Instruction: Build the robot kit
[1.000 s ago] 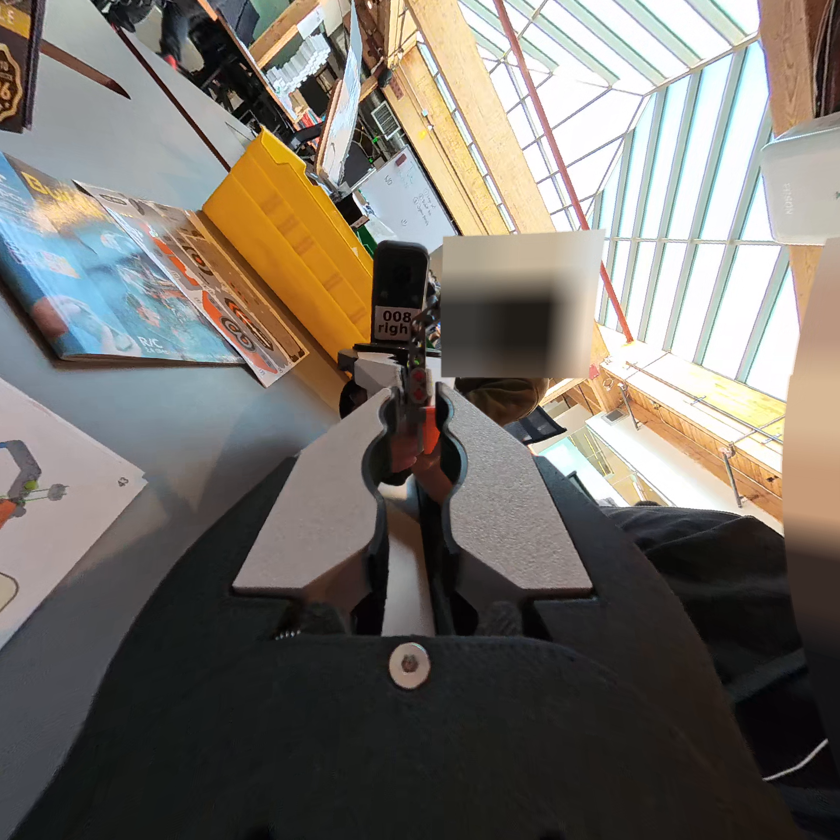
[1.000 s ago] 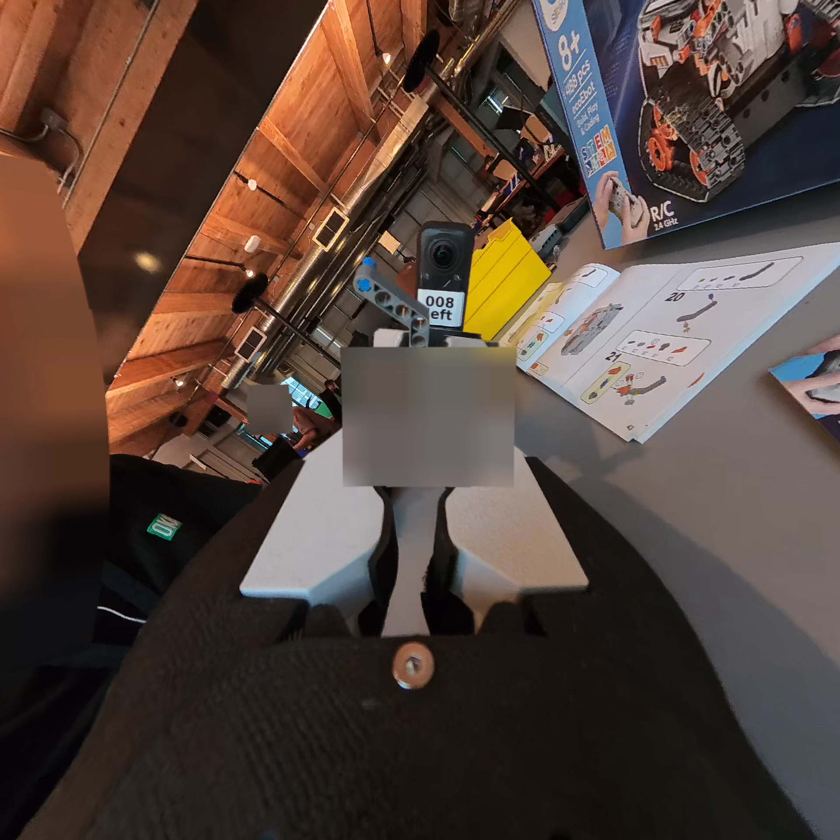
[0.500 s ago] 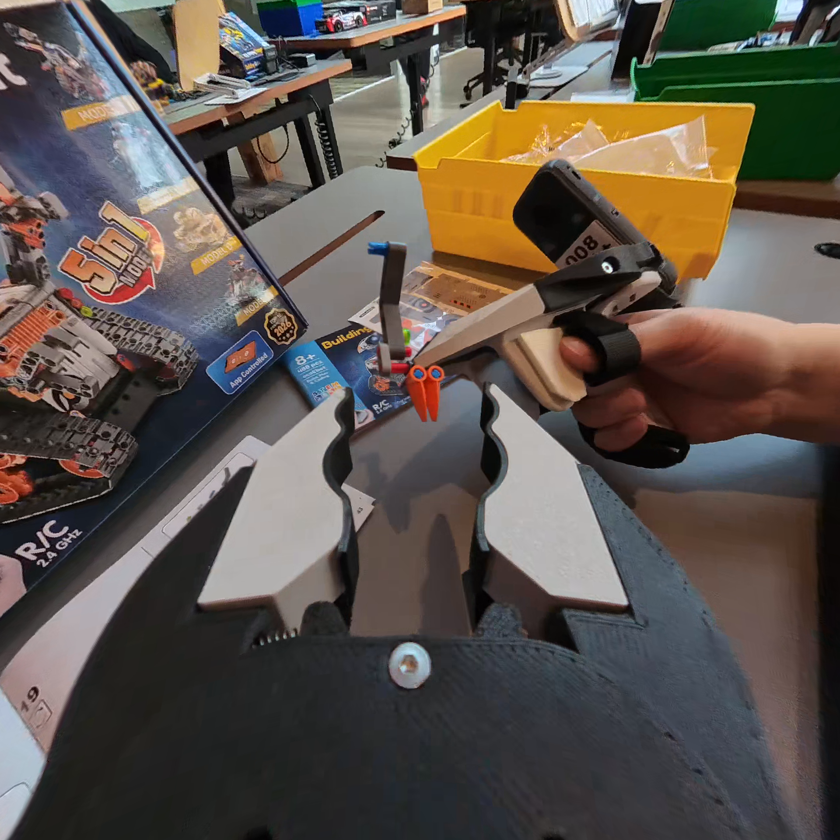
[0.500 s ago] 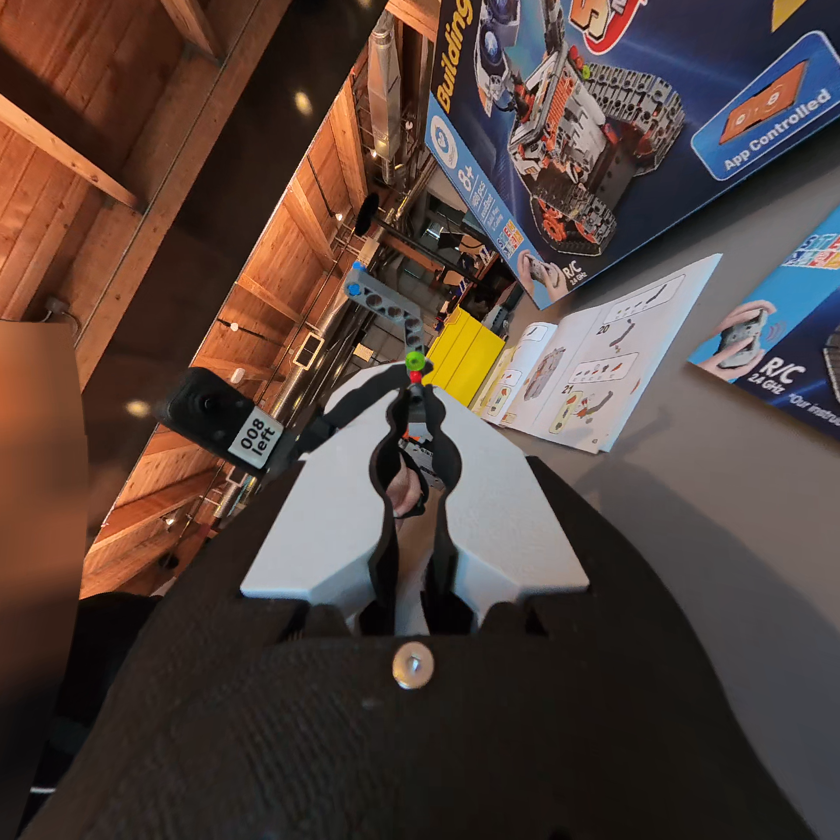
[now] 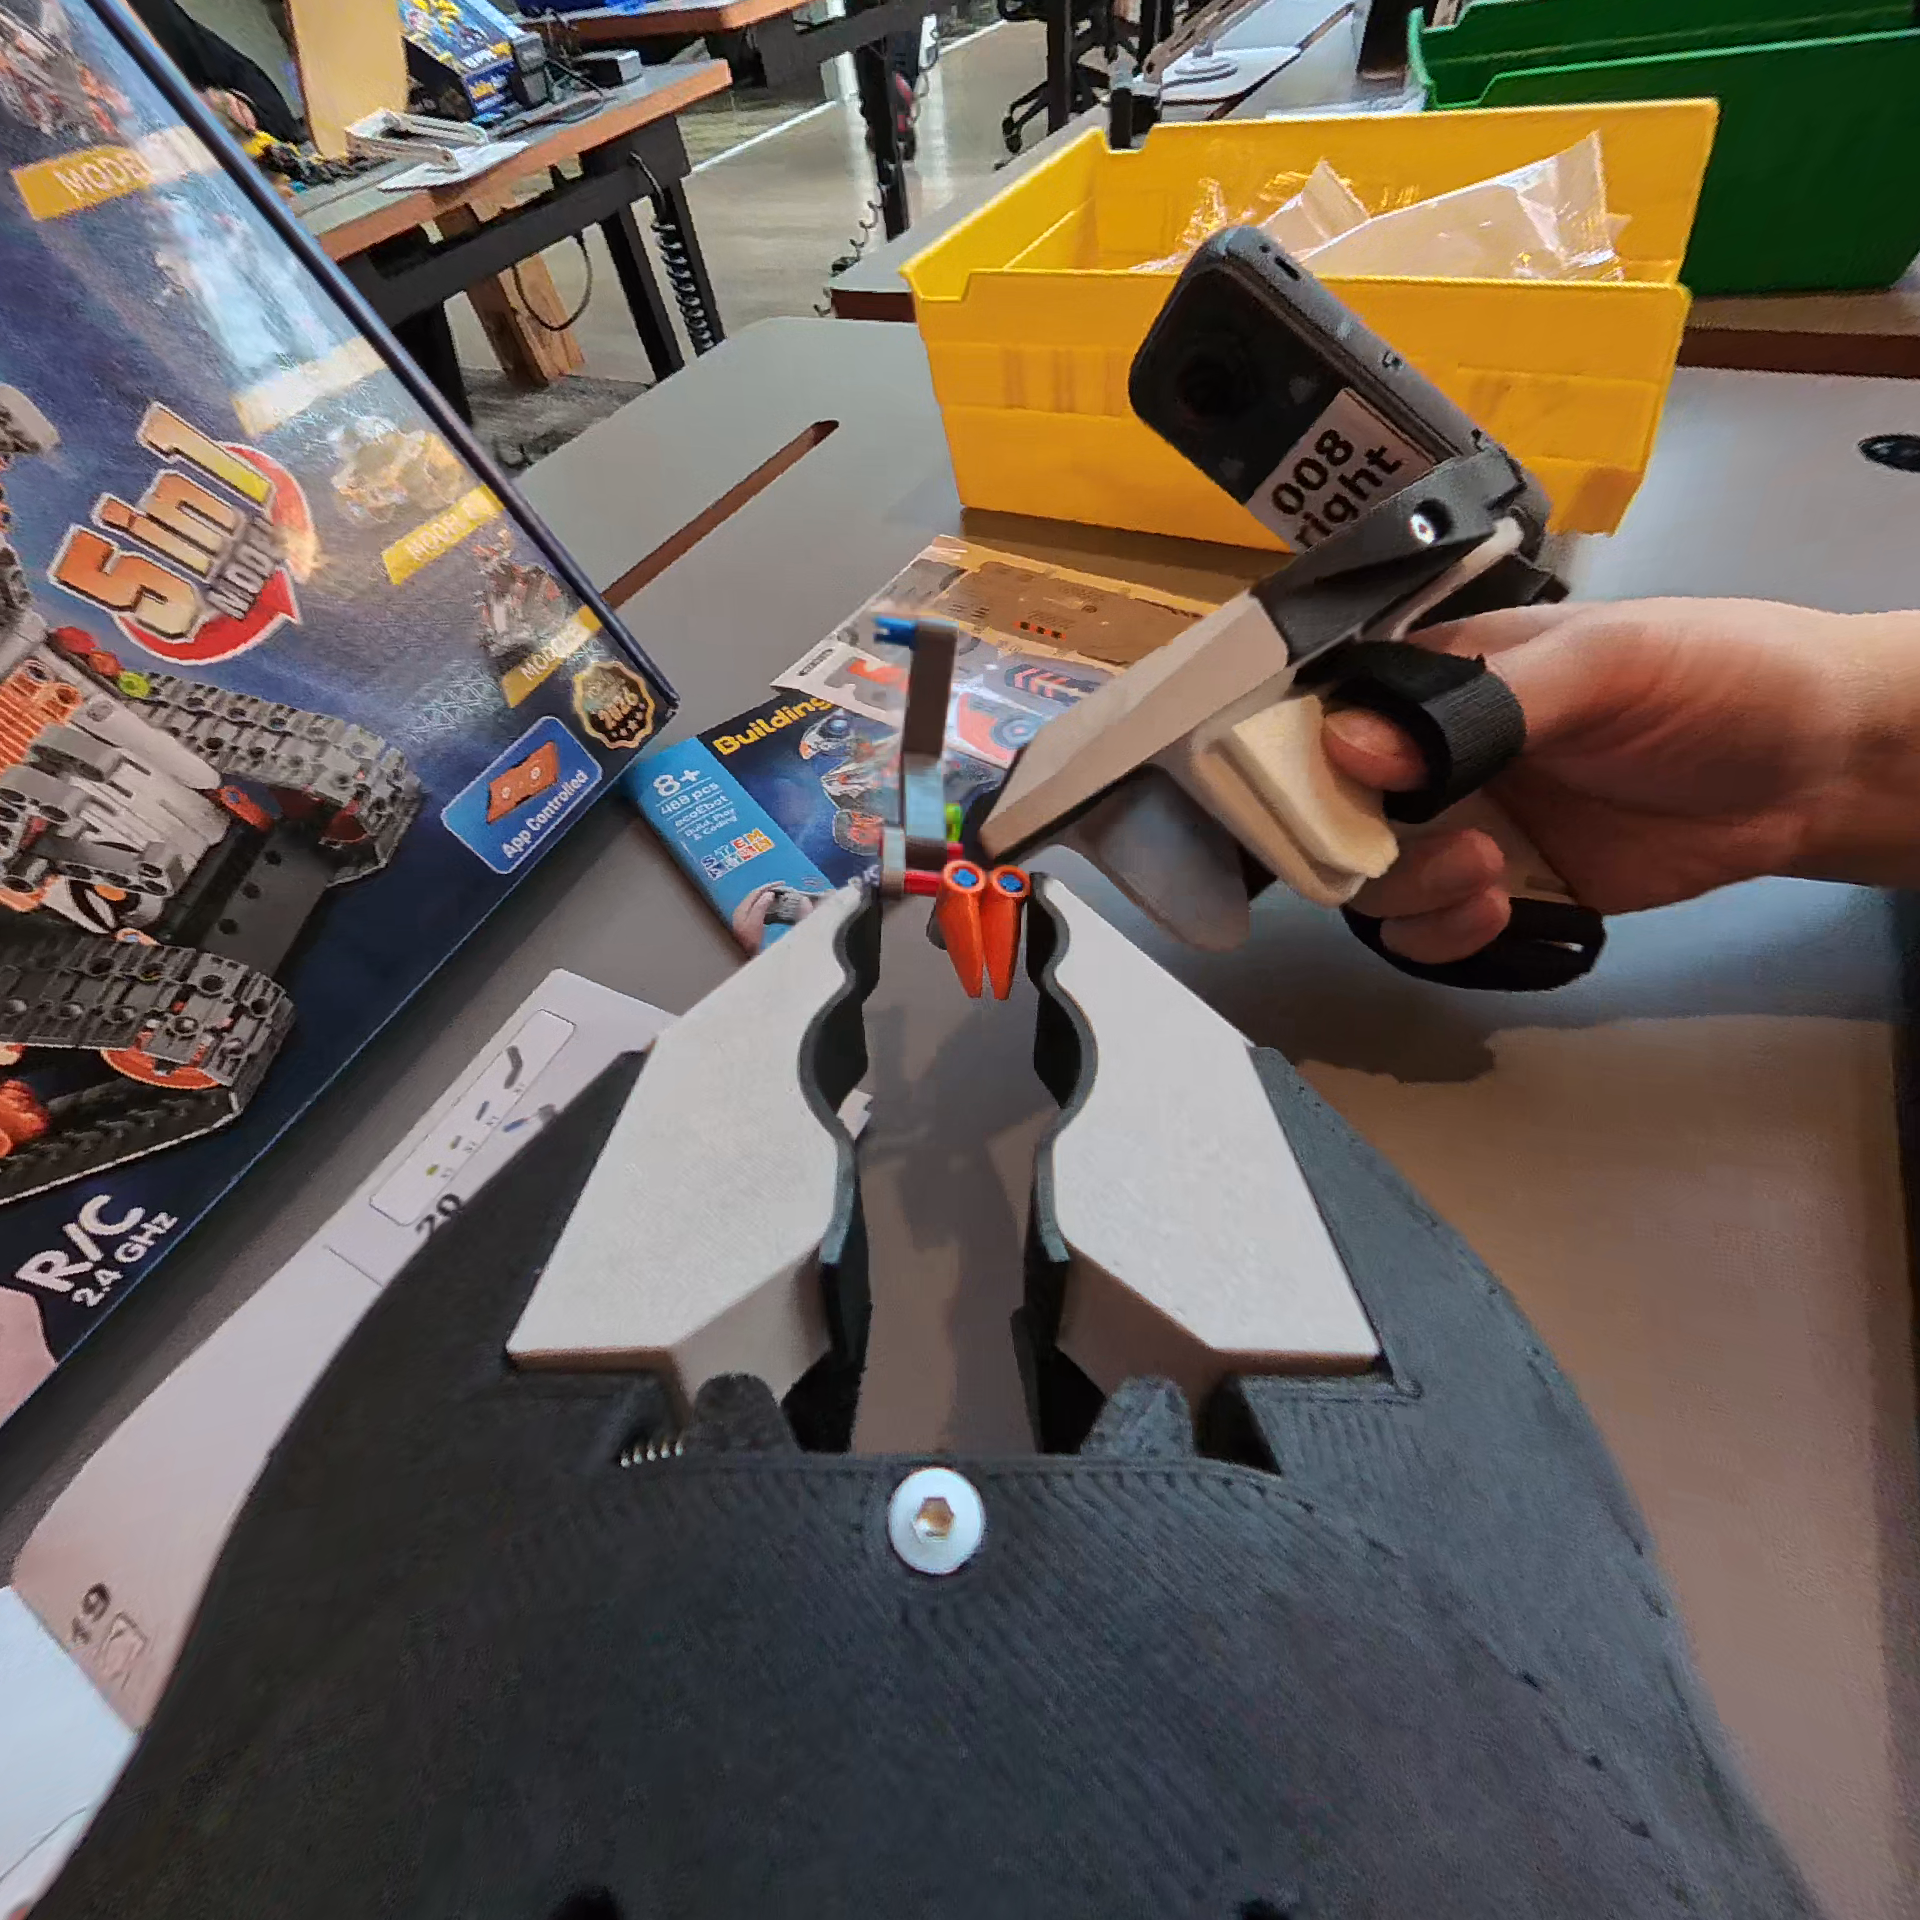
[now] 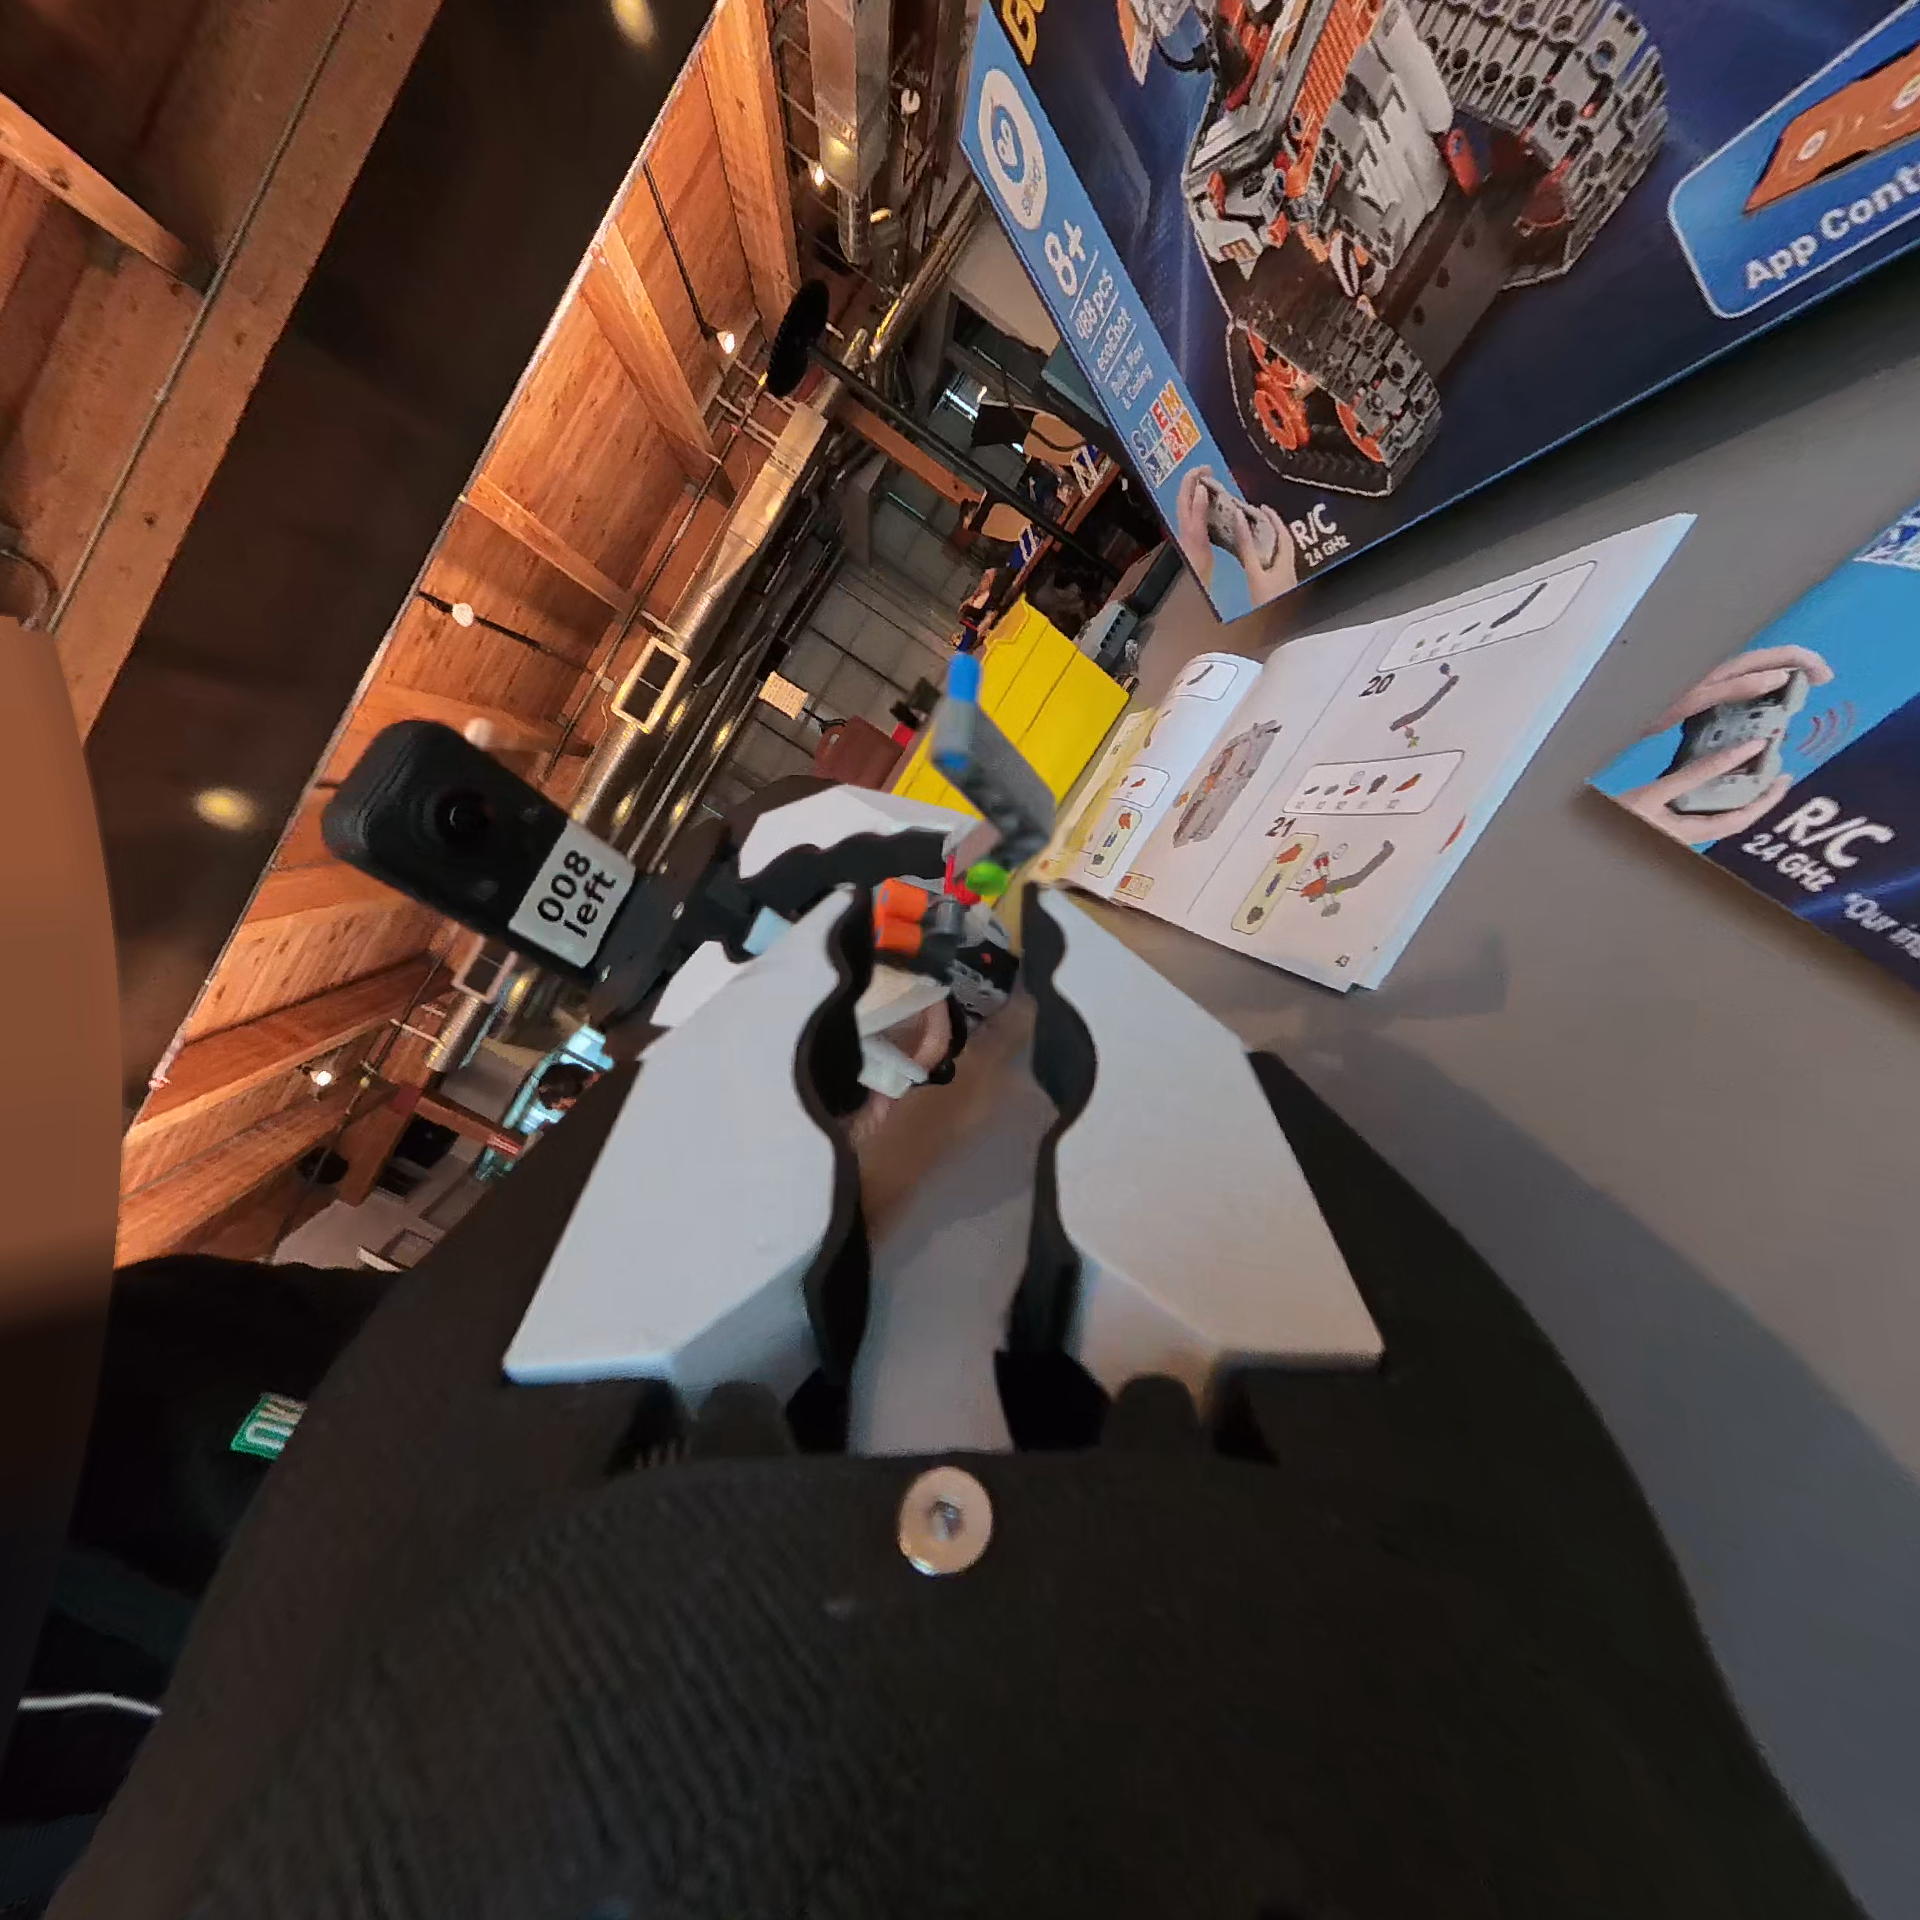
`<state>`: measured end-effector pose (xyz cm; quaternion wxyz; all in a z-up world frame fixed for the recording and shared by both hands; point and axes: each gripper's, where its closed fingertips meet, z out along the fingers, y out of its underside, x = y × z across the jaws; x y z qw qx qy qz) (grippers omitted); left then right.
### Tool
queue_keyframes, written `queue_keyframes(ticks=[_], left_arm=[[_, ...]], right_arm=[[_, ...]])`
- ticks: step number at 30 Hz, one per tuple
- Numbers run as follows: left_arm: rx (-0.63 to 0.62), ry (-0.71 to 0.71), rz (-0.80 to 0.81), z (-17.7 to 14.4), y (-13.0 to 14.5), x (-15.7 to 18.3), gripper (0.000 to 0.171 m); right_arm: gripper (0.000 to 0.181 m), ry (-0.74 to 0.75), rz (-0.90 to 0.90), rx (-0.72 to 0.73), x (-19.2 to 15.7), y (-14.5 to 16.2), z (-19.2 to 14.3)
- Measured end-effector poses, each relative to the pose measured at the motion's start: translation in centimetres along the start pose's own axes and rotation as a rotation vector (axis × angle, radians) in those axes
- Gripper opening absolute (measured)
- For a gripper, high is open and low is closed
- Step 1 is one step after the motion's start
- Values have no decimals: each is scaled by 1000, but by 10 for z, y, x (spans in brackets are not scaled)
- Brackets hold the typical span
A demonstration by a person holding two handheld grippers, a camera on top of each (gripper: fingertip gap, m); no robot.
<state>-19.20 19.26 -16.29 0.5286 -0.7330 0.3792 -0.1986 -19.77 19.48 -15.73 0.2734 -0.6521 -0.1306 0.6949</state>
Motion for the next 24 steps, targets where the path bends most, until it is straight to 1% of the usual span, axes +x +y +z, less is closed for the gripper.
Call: queue_keyframes(ticks=[1,3,5,7,9,12,14,16,17,18,19,23,24], left_arm=[[-6,28,-23,-1,2,1,26],[-4,95,-83,-4,5,2,26],[-3,163,-162,-7,7,3,26],[-8,274,-236,-9,10,10,26],[-7,369,-276,-12,12,18,26],[-12,473,-301,-15,15,27,25],[-29,513,-299,-15,19,33,25],[-57,537,-280,-14,24,40,25],[-67,540,-273,-13,26,42,25],[-72,539,-271,-12,27,42,25],[-72,559,-278,-13,26,45,25],[-62,589,-306,-13,25,48,25],[-60,593,-318,-13,24,48,25]], right_arm=[[33,9,-32,-22,1,0,-2],[36,46,-130,-60,4,-1,-8],[42,105,-249,-114,11,1,-13],[58,131,-352,-167,15,5,-14],[69,120,-489,-219,10,10,-13],[64,77,-683,-366,6,35,-13],[56,67,-767,-415,5,46,-13],[37,68,-845,-448,3,51,-13],[33,77,-879,-471,4,53,-15],[21,88,-907,-486,5,54,-16],[18,88,-926,-500,4,56,-17],[17,90,-919,-507,4,57,-18],[20,90,-907,-497,3,56,-17]])
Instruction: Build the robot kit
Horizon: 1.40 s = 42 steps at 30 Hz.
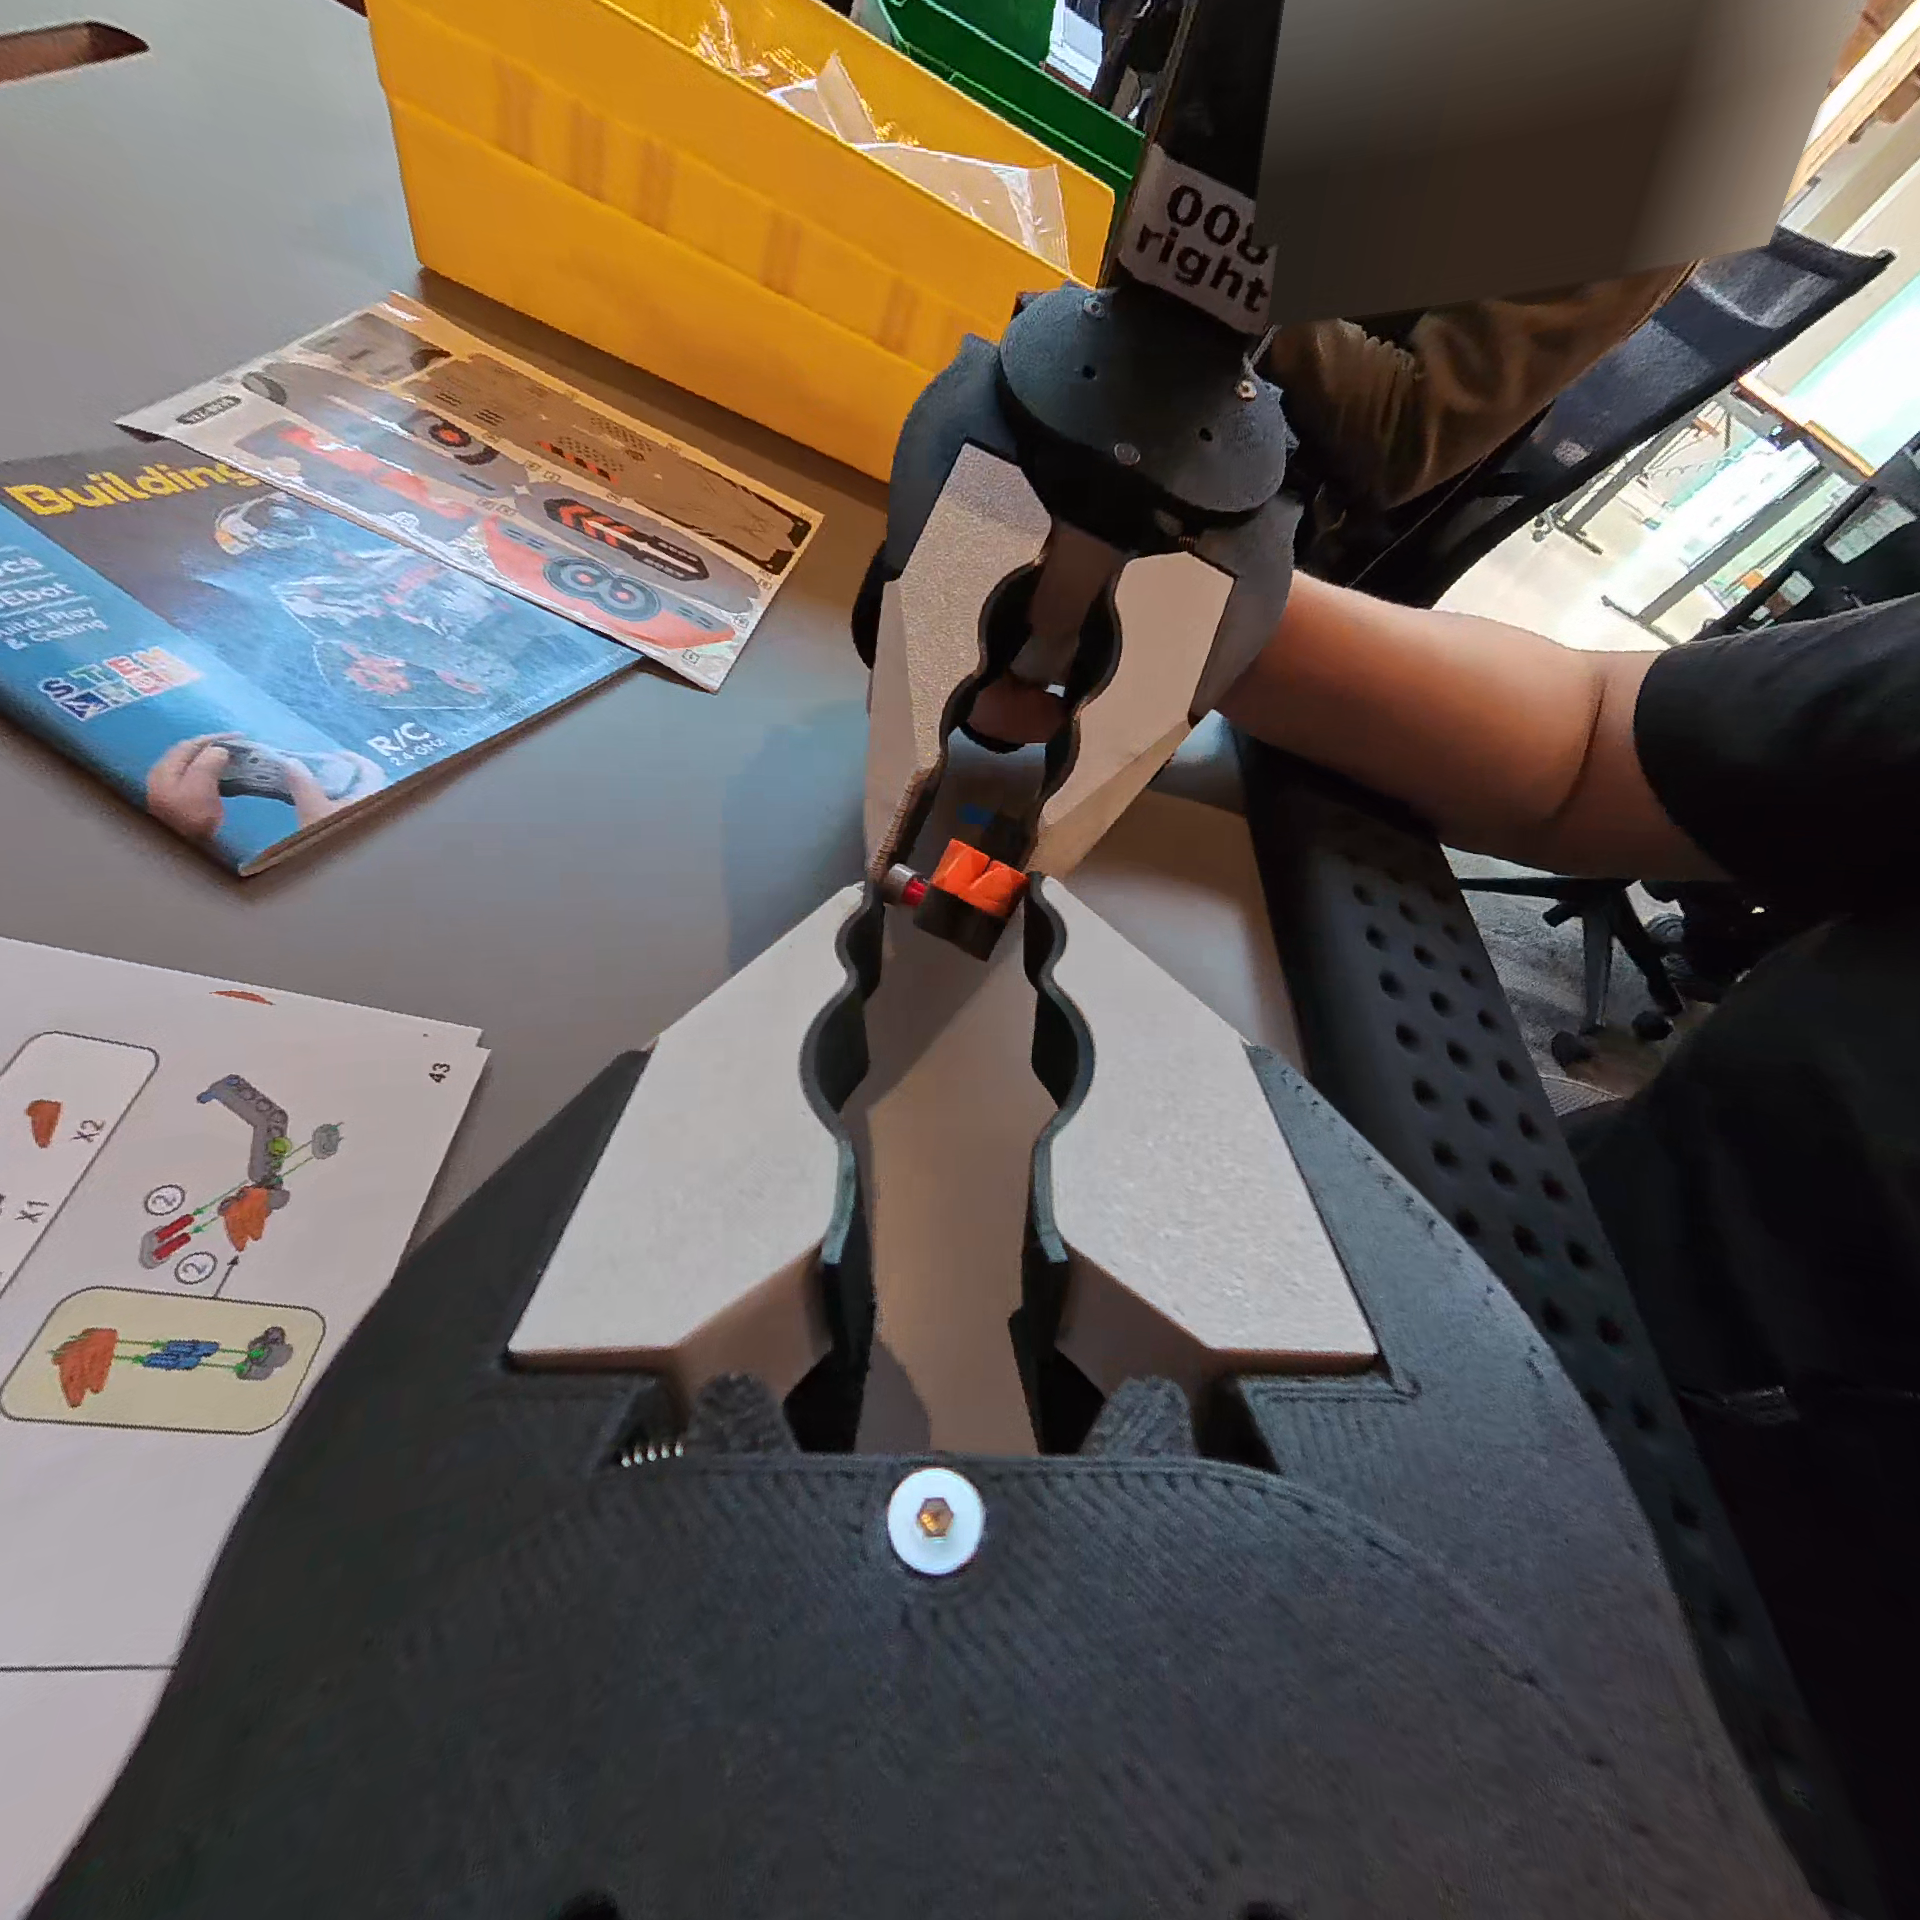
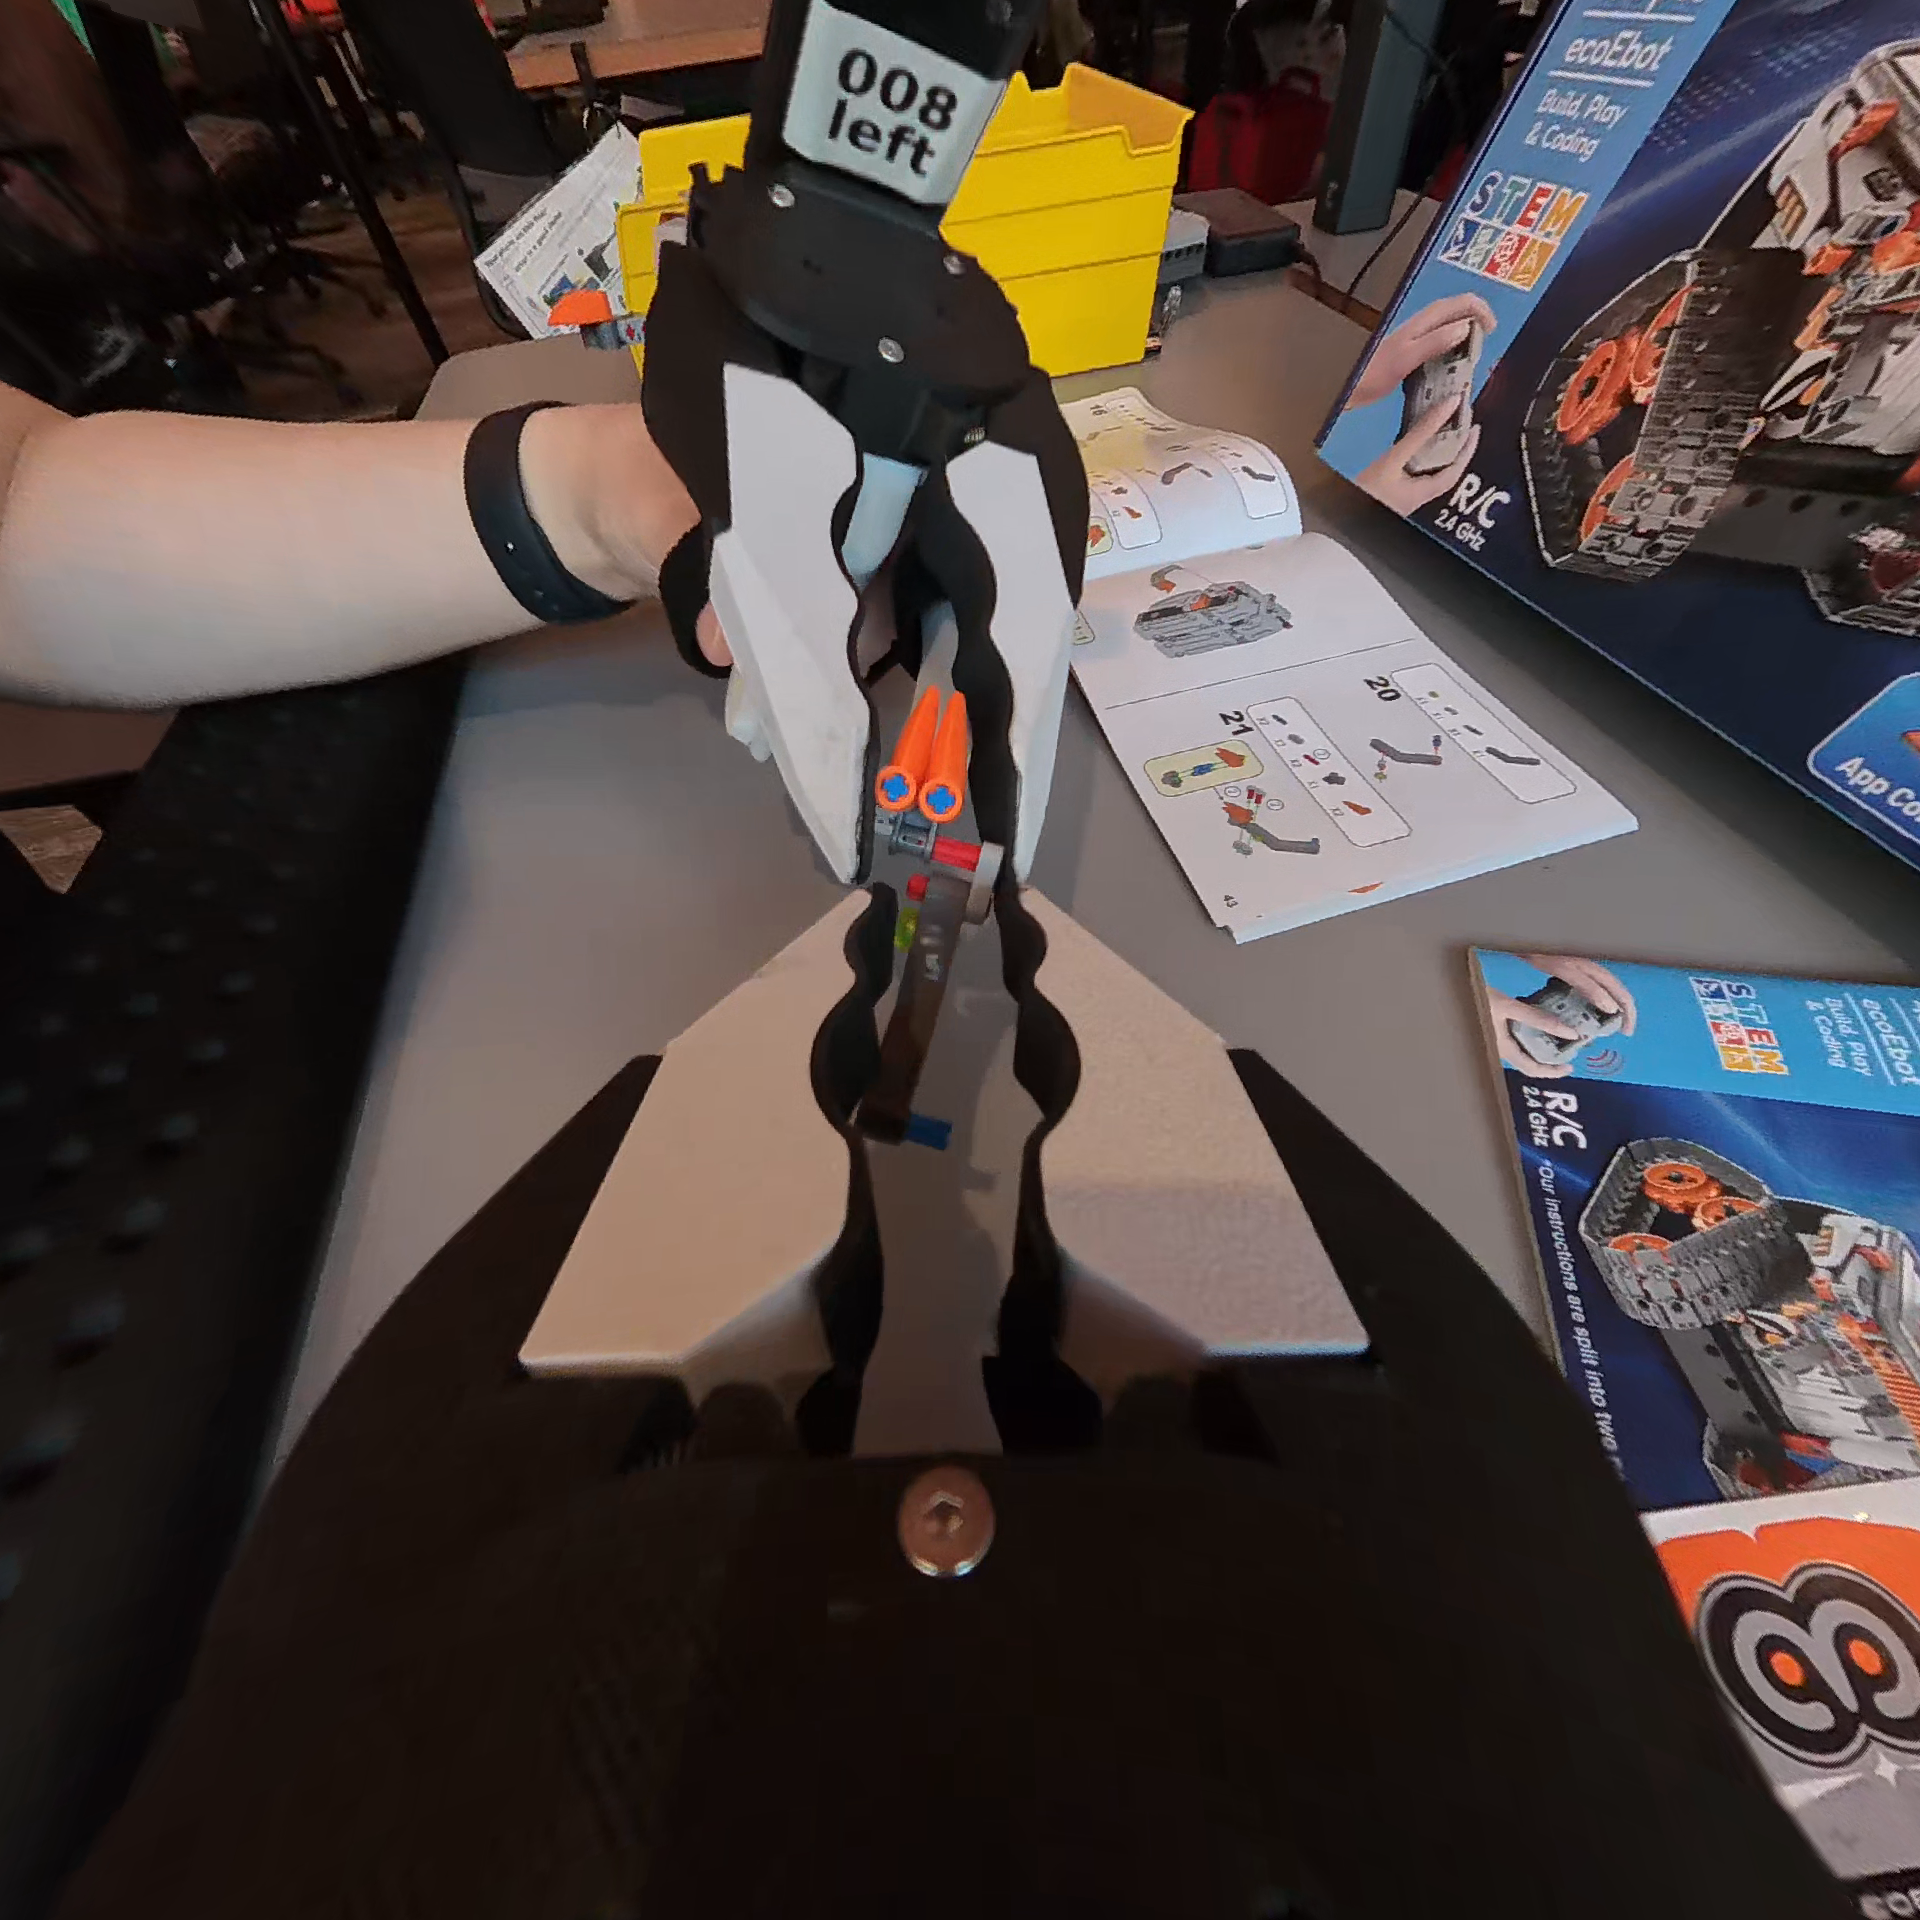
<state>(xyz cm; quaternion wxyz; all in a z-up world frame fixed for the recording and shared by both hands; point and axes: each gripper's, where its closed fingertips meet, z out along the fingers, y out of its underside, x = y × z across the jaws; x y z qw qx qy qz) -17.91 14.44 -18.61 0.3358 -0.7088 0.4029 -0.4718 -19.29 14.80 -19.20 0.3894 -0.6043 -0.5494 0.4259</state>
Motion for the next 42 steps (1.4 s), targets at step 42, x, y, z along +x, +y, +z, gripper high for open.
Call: queue_keyframes(ticks=[42], left_arm=[[174,114,-259,-11,-23,-5,13]], right_arm=[[24,-350,859,252,8,-19,-5]])
